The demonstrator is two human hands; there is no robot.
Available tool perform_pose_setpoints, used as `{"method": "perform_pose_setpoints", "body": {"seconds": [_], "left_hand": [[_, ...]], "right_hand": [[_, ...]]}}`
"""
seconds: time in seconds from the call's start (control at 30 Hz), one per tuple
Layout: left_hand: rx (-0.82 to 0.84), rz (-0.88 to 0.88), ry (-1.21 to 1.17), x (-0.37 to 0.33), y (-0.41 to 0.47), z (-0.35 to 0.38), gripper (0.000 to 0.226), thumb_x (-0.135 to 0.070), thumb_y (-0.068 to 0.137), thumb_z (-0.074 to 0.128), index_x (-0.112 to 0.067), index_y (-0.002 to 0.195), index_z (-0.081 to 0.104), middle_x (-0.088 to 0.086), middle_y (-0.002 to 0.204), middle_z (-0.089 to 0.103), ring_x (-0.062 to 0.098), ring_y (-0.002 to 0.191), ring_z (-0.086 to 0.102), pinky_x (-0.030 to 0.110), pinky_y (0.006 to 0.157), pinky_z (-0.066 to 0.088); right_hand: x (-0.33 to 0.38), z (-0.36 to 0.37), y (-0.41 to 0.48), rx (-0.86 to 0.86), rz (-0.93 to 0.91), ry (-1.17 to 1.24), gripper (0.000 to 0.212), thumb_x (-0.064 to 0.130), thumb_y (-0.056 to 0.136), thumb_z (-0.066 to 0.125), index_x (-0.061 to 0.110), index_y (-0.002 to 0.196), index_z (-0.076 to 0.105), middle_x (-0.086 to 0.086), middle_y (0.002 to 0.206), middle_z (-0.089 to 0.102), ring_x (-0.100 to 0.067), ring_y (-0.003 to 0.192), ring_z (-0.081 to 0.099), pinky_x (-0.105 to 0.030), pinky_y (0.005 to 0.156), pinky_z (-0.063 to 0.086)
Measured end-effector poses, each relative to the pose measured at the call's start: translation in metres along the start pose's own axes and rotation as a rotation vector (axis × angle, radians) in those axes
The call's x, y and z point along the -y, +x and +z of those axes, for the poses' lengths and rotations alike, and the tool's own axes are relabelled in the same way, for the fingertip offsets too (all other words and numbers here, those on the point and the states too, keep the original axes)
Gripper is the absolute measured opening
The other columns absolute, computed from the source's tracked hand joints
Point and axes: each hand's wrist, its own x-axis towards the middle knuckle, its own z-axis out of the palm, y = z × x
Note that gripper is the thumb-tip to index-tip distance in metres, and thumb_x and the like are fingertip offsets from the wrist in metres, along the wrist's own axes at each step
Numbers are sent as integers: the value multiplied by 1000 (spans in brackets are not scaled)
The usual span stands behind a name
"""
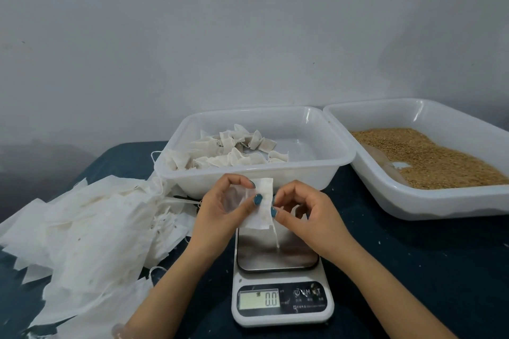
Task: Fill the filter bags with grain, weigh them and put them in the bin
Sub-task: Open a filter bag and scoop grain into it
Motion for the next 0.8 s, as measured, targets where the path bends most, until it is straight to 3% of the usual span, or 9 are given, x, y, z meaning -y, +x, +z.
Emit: {"method": "perform_pose_setpoints", "body": {"seconds": [0.17, 0.27, 0.37, 0.47, 0.53, 0.6, 0.67, 0.73, 0.8], "left_hand": [[34, 14, 20, 1, 0, 1, 20, -19, 83, 77, -29, 94, 64, -11, 92, 65, 7, 85, 59, 25, 78, 49], [-16, 42, 54, 0, 0, 0, 14, -22, 86, 73, -30, 93, 63, -12, 95, 66, 5, 89, 61, 20, 83, 48], [-65, 67, 125, 1, 2, -3, 17, -15, 91, 71, -30, 91, 64, -15, 95, 67, -2, 82, 58, 10, 75, 44], [-85, 0, 113, 2, 2, -4, 19, -14, 92, 69, -33, 90, 64, -18, 89, 66, 1, 65, 50, 16, 61, 40], [-72, 23, 122, -2, 1, -3, 16, -24, 89, 72, -36, 98, 64, -17, 103, 67, 4, 76, 57, 24, 67, 47], [-32, 187, 389, -4, -3, -4, 39, -44, 81, 74, -38, 116, 58, -16, 129, 55, 5, 113, 57, 19, 92, 46], [37, 355, 701, -5, -4, -8, 72, -63, 72, 74, -35, 134, 49, -11, 144, 39, 6, 135, 40, 16, 108, 32], [91, 441, 869, -9, -5, -8, 90, -75, 69, 70, -30, 143, 43, -9, 147, 38, 8, 136, 38, 24, 111, 31], [116, 475, 976, -10, -6, -7, 91, -75, 70, 67, -27, 143, 43, -9, 140, 46, 13, 130, 44, 30, 109, 33]], "right_hand": [[-1, 1, -1, 1, -26, -46, 14, 17, 83, 73, 30, 87, 67, 12, 84, 69, -8, 74, 63, -15, 64, 44], [-2, 1, 0, -11, -35, -47, 18, 8, 87, 70, 23, 95, 73, 9, 87, 69, -9, 76, 61, -15, 66, 44], [-4, 0, 1, -38, -48, -27, 34, -4, 90, 61, 26, 99, 75, 2, 87, 64, -13, 75, 56, -23, 67, 43], [-1, -2, 1, -10, -25, 32, 40, 2, 91, 51, 33, 101, 73, -2, 83, 53, -15, 74, 51, -24, 68, 39], [2, -1, 1, -17, -4, 90, 34, 10, 87, 46, 31, 93, 73, 7, 77, 49, -7, 69, 47, -19, 65, 38], [4, -1, 1, -13, 9, 115, 32, 12, 84, 44, 27, 89, 73, 9, 75, 49, -5, 67, 47, -17, 62, 38], [4, -2, 1, 19, 9, 106, 34, 12, 84, 43, 24, 92, 74, -1, 78, 53, -8, 71, 50, -19, 65, 40], [5, -2, 1, 54, 9, 101, 34, 12, 84, 43, 16, 97, 75, -8, 84, 58, -13, 76, 53, -24, 69, 43], [4, -1, 0, 84, 2, 97, 36, 9, 83, 44, 10, 104, 73, -6, 93, 65, -17, 86, 60, -30, 75, 49]]}}
